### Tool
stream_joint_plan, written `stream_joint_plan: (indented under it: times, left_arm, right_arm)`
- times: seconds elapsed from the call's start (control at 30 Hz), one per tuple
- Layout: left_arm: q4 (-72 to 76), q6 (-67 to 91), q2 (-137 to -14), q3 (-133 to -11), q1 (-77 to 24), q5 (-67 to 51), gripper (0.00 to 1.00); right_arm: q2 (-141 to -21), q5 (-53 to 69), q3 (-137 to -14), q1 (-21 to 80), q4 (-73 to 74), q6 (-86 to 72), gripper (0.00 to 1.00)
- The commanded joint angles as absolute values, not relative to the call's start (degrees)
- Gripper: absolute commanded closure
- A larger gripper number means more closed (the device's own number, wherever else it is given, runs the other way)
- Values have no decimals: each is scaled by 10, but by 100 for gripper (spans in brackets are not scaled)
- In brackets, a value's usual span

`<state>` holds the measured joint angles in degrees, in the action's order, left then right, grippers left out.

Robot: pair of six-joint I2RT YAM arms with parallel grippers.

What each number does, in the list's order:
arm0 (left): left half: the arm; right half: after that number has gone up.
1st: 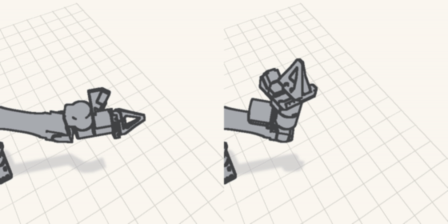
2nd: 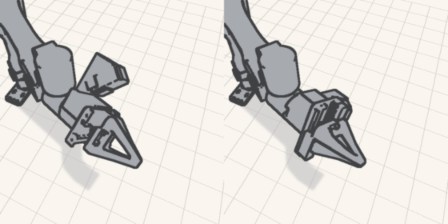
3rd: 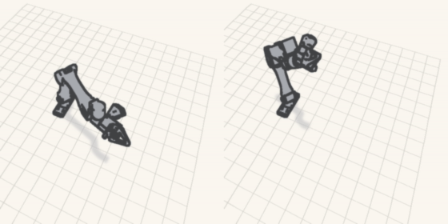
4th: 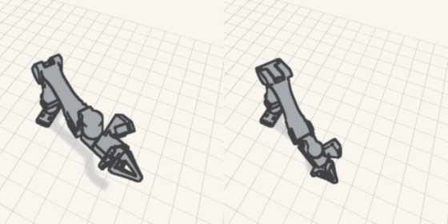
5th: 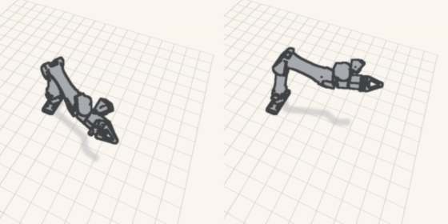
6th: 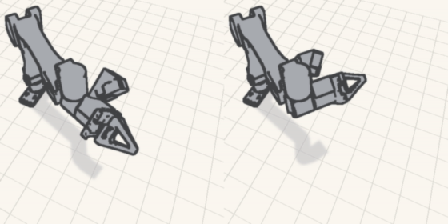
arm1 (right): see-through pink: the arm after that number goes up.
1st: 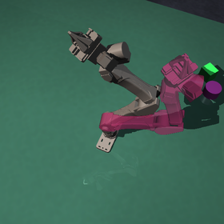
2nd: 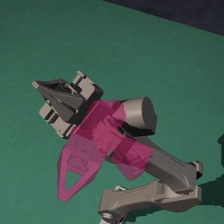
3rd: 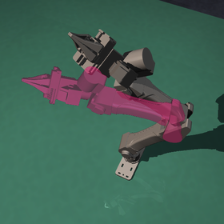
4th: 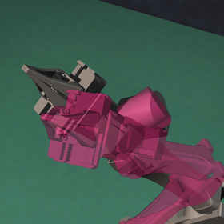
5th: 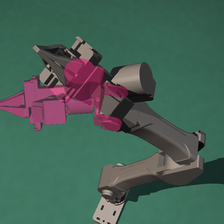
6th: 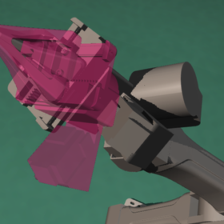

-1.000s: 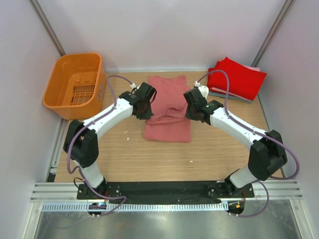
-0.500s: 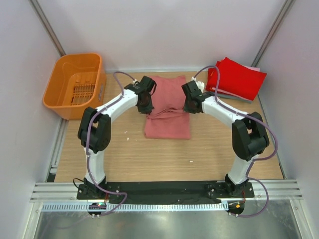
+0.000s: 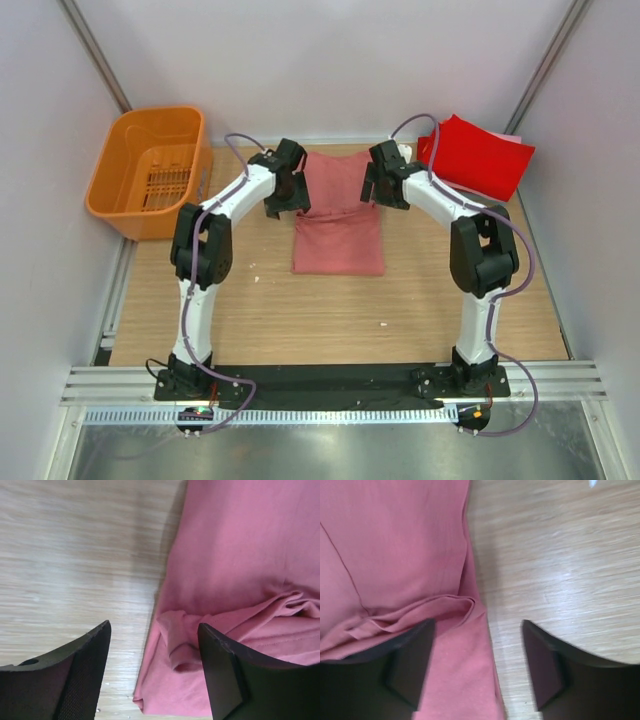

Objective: Fold and stack the t-shirts
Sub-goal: Fold the tshirt

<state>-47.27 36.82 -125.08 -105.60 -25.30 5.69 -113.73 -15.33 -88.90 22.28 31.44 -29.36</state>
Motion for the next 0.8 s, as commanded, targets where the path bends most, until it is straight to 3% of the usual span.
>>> stream_joint_plan:
  times: [0.0,0.13,0.33,0.57,0.77]
  left_arm:
    - [-507,353,-1217,-1114,-248,96,27]
    - [-540,356,-1179,-1139,-248,128,27]
    - [-480,359,-1071,-1023,-265,152,30]
    - [-387,352,-1038,-899,-287,55,34]
    - [-328,363,-1038,-821,-323,5,36]
  right_arm:
    - [-1122,-174,-961,207,334,-259,16]
    - [-1084,-181,-995,201,356,-230,12]
    - [-973,-99,-867,201,306,-259,13]
    - [-904,116,-670,205,158,-308,26]
    - [-900,185,-573,210,96,-333,33]
